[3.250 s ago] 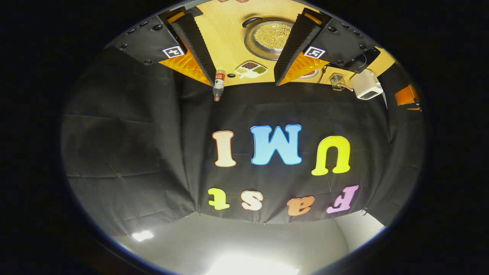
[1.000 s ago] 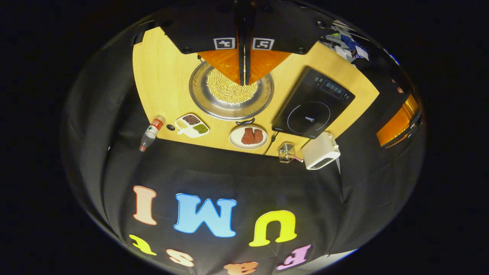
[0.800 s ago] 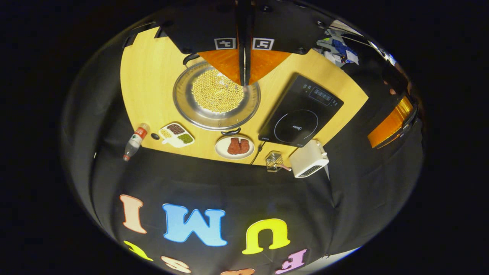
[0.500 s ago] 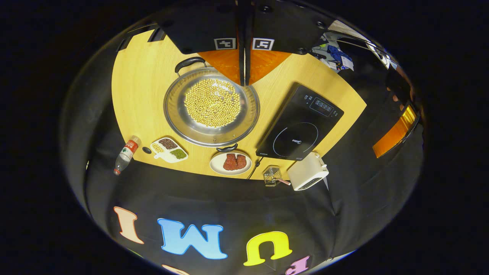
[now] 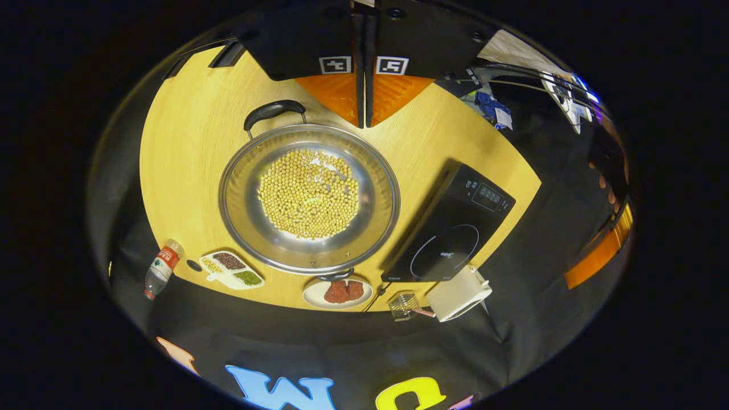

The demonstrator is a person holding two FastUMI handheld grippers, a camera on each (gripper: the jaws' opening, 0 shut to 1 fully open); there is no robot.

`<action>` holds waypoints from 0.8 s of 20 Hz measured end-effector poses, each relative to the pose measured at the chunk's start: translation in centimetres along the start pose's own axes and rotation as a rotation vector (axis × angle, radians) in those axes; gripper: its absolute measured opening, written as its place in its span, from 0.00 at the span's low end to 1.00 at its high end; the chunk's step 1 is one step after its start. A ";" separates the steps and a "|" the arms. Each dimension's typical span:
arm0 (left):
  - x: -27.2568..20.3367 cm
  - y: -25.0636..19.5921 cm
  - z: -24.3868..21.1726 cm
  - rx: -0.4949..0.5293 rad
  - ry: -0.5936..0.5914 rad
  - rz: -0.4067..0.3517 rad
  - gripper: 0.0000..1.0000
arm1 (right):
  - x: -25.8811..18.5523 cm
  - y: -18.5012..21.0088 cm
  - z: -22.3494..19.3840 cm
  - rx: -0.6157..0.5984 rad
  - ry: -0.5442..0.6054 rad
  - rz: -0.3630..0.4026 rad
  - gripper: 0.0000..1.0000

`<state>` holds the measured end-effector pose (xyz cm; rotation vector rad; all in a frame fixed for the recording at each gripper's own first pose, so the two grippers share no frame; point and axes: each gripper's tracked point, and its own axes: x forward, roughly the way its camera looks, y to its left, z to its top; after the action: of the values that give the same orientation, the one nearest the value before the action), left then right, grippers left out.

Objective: First push the handle of the pot to place it horizontally, then grasp the pot with both hands and set it on the induction cooktop.

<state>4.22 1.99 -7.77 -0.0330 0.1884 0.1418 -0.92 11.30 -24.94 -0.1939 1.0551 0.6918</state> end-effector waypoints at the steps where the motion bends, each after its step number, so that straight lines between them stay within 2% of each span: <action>1: 0.1 -0.4 0.1 0.005 0.000 0.005 0.88 | 0.5 -0.2 -0.5 -0.008 0.018 0.004 0.02; 7: 0.1 -1.8 -0.5 0.018 0.026 0.044 0.88 | 3.2 -2.1 -2.7 -0.016 0.101 0.008 0.02; 16: 0.1 -2.8 -0.3 0.039 0.049 0.078 0.88 | 5.3 -4.1 -3.3 -0.016 0.134 -0.004 0.02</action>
<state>4.72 -0.78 -7.99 0.0101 0.2418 0.2156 0.77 8.93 -31.80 -0.2593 1.1769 0.6911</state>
